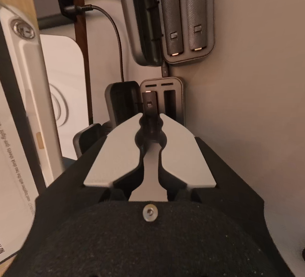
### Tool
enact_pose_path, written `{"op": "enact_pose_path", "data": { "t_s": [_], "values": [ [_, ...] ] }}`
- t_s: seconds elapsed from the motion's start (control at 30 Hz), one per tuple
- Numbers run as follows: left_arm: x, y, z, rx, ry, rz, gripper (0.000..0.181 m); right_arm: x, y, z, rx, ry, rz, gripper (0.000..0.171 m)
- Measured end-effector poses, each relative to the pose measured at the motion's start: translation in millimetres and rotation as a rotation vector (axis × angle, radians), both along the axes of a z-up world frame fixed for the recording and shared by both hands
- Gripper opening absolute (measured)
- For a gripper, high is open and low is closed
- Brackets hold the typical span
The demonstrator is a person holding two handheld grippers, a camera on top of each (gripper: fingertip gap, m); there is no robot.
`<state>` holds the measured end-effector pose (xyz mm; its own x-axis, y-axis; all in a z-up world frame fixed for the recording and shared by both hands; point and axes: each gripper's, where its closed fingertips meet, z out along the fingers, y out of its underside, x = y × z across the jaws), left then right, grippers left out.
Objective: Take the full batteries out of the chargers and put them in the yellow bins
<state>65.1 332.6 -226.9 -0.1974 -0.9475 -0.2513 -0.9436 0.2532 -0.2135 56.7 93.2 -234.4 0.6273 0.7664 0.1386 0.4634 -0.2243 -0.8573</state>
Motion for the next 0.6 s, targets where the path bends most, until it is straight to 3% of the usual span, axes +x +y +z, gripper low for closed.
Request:
{"op": "enact_pose_path", "data": {
  "t_s": [0.33, 0.4, 0.6],
  "values": [
    [-2, -2, 0, -0.013, 0.105, -0.012, 0.012, 0, 1, 0, 0.002, -0.001, 0.002, 0.029],
    [1, -3, 7, -0.007, 0.074, -0.034, 0.0, 0, 1, 1, 0.005, 0.003, 0.001, 0.029],
    [-3, 0, 22, 0.014, 0.057, -0.025, 0.0, -2, 1, 0, 0.005, -0.002, 0.009, 0.029]
  ]
}}
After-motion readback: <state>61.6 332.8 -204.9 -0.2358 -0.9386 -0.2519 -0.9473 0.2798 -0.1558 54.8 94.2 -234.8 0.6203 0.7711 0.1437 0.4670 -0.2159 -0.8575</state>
